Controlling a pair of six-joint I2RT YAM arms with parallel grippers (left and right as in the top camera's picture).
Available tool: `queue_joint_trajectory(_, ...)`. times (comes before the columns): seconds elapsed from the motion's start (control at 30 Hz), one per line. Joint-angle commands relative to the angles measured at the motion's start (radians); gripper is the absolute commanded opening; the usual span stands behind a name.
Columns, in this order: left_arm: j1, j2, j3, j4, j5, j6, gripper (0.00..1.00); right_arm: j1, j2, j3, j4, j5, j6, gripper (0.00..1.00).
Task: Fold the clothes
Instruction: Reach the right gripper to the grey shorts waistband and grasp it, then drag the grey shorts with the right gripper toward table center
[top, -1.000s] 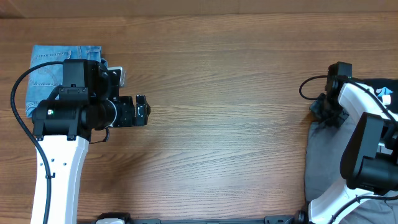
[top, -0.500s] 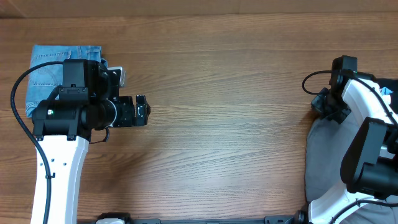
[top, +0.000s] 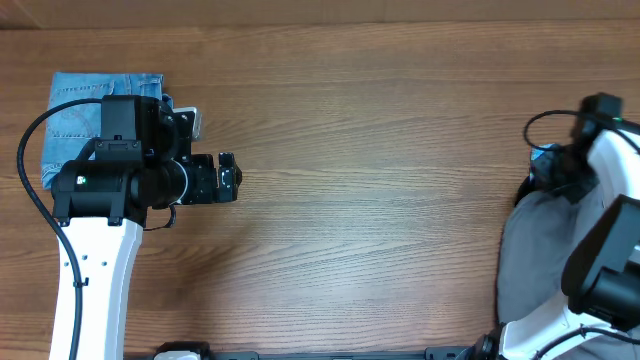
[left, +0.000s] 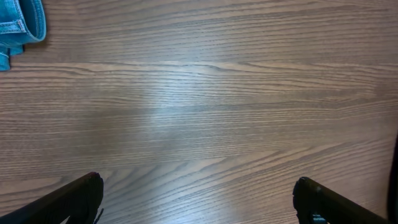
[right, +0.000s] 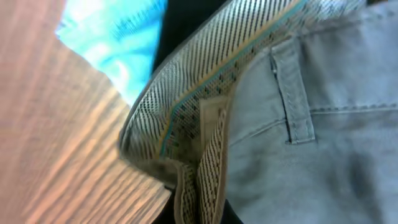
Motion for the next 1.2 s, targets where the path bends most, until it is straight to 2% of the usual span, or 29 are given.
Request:
queue_joint_trajectory(0.0,-0.007,-0.002,0.023,0.011,-0.003,0.02,1.0,-0.035,-0.082,0.092,-0.004,-0.108,-0.075,0.04)
queue_joint_trajectory(0.17,-0.007,-0.002,0.023,0.013,-0.003,0.019,1.0,-0.059,-0.158,0.191,-0.014,-0.242,-0.127,0.04)
queue_joint_trajectory(0.43,-0.006,-0.002,0.023,0.013,-0.003,0.02,1.0,-0.055,-0.182,0.223,-0.03,-0.295,-0.127,0.04)
queue_joint_trajectory(0.67,-0.006,-0.002,0.024,0.009,-0.002,0.019,1.0,0.003,-0.188,0.474,-0.167,-0.354,-0.128,0.04)
queue_joint_trajectory(0.9,-0.006,-0.002,0.094,-0.009,-0.013,0.016,1.0,0.24,-0.188,0.747,-0.289,-0.354,-0.145,0.04)
queue_joint_trajectory(1.17,-0.006,-0.002,0.357,-0.141,-0.186,0.016,1.0,0.661,-0.171,0.784,-0.269,-0.35,-0.092,0.04)
